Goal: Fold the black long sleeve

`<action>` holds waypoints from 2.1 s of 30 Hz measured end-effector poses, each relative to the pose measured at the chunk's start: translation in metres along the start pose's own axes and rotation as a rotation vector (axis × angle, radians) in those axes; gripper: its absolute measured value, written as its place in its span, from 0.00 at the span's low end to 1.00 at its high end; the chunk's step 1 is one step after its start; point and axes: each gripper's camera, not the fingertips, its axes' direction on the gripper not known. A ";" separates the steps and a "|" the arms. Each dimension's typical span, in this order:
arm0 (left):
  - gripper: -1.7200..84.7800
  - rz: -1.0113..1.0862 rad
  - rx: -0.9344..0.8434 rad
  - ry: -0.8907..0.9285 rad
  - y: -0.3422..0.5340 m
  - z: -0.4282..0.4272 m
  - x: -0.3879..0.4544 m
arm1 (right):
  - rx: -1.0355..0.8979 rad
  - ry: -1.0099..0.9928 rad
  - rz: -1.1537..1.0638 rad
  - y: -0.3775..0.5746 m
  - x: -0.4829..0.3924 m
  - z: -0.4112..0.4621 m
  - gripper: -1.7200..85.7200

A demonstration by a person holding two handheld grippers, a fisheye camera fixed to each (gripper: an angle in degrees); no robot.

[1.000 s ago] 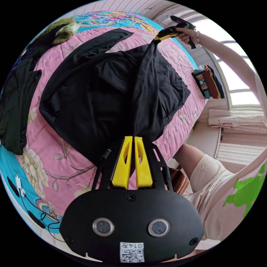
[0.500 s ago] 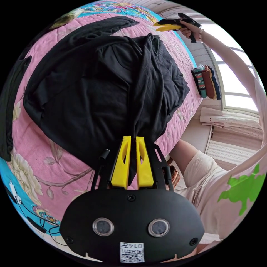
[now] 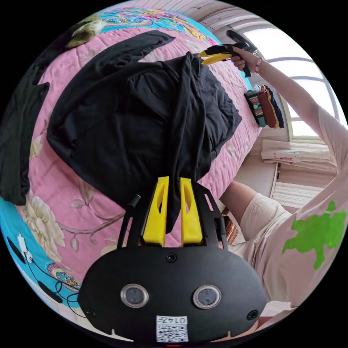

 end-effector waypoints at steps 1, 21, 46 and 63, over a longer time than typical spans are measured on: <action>0.12 -0.010 0.023 -0.023 0.001 -0.008 -0.001 | 0.020 -0.025 -0.012 -0.002 -0.001 -0.006 0.21; 0.11 0.269 0.154 -0.400 -0.332 -0.048 -0.016 | 0.330 -0.137 0.093 -0.030 0.058 -0.059 0.17; 0.09 -0.011 -0.038 -0.400 -0.149 -0.007 -0.091 | 0.386 0.048 0.055 -0.023 -0.008 -0.069 0.02; 0.08 0.006 -0.016 -0.416 -0.140 -0.005 -0.094 | 0.412 -0.092 -0.911 0.230 -0.202 -0.100 0.02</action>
